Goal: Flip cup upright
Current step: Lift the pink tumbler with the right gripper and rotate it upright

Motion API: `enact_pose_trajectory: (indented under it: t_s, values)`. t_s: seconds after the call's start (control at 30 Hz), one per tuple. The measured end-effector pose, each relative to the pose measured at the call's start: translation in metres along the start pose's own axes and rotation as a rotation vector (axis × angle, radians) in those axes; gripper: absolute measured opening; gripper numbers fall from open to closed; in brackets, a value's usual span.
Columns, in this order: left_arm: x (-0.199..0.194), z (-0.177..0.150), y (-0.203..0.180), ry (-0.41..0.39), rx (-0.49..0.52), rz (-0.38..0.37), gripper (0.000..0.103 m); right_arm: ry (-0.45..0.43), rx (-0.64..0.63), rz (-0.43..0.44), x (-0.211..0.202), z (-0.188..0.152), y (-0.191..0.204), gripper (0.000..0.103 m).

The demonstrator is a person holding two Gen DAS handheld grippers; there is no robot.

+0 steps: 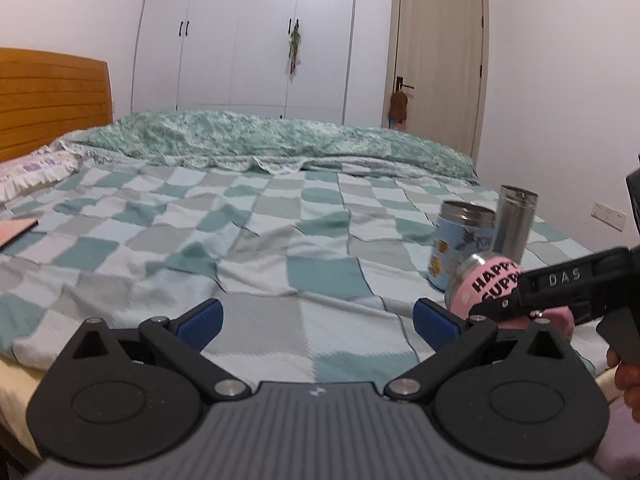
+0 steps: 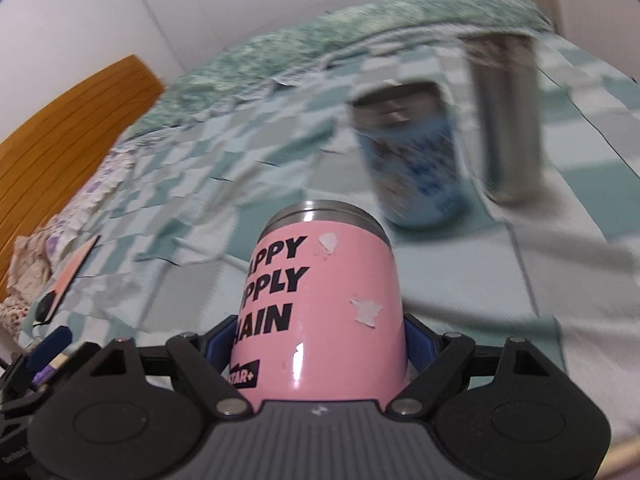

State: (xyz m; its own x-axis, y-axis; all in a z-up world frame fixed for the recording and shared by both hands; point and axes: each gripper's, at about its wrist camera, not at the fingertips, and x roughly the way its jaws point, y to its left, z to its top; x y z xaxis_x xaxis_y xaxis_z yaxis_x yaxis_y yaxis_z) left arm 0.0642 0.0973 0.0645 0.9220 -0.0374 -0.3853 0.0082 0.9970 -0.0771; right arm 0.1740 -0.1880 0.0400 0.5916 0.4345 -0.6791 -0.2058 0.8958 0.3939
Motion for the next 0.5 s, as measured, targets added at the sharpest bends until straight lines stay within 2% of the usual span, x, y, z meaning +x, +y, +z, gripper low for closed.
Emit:
enact_pose_trajectory:
  t_s: [0.07,0.17,0.5]
  values:
    - [0.0,-0.005,-0.007,0.019,-0.005,-0.002,0.103,0.015,0.014,-0.028,0.001,-0.01,-0.01,0.083]
    - [0.0,-0.01,-0.016,0.037,0.004,-0.007,0.103,0.004,0.026,-0.019,0.003,-0.017,-0.016,0.083]
    - [0.001,-0.013,-0.035,0.054,0.019,-0.005,0.103,0.015,0.027,0.007,0.002,-0.01,-0.02,0.085]
